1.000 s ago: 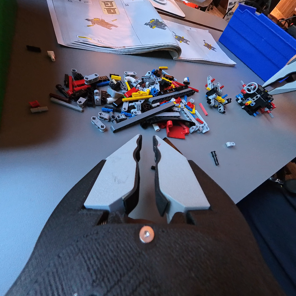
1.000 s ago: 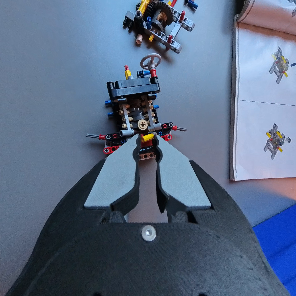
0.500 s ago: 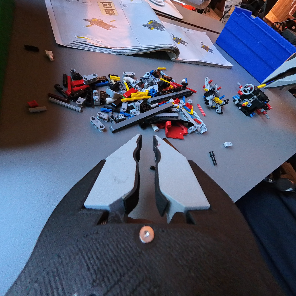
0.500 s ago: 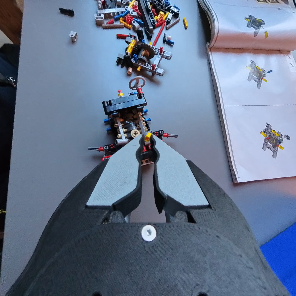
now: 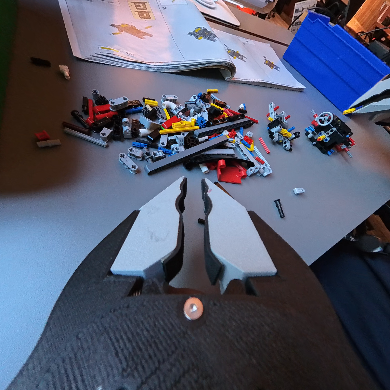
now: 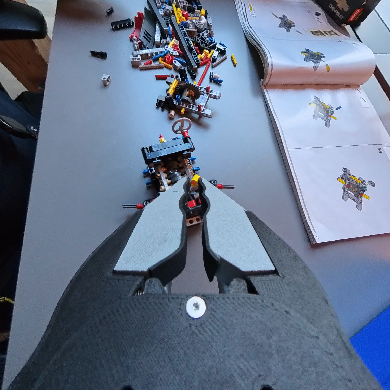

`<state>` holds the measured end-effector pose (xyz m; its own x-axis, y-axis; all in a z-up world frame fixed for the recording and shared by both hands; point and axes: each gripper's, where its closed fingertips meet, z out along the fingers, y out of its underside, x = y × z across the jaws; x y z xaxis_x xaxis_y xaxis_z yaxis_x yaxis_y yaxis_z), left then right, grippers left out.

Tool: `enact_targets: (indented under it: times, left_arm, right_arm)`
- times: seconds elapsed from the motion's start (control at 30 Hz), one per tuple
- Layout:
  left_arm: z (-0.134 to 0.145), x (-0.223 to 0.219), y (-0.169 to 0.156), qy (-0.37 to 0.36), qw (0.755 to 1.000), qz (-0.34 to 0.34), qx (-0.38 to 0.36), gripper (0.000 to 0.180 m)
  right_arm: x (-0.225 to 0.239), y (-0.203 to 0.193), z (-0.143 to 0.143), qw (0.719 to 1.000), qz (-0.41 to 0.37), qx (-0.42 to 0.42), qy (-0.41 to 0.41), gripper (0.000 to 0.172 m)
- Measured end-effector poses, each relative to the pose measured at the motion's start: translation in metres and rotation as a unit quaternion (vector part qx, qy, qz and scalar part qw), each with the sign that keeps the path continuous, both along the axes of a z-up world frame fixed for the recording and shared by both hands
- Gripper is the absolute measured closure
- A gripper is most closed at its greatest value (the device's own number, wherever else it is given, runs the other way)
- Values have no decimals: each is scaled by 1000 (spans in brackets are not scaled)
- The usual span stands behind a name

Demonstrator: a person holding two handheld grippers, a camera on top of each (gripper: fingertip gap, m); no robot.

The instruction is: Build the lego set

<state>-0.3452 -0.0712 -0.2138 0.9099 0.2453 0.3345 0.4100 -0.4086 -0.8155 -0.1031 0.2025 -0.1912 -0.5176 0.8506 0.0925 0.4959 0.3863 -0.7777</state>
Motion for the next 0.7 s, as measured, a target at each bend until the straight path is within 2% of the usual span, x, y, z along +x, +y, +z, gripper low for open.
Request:
enact_targets:
  times: [0.17, 0.33, 0.47, 0.6, 0.7]
  left_arm:
    - [2, 0, 0, 2, 1000, 1, 5, 170]
    - [2, 0, -1, 4, 1000, 2, 6, 170]
    - [3, 0, -1, 4, 1000, 2, 9, 170]
    - [4, 0, -1, 3, 1000, 2, 13, 169]
    - [5, 0, -1, 3, 1000, 1, 18, 169]
  right_arm:
    - [-11, -11, 15, 1000, 12, -5, 23, 167]
    - [-45, -48, 40, 996, 67, 10, 50, 167]
    - [-72, -68, 24, 991, 113, 67, -1, 167]
    - [-80, -71, -6, 978, 148, 121, -84, 167]
    - [-85, -63, -13, 973, 151, 128, -121, 167]
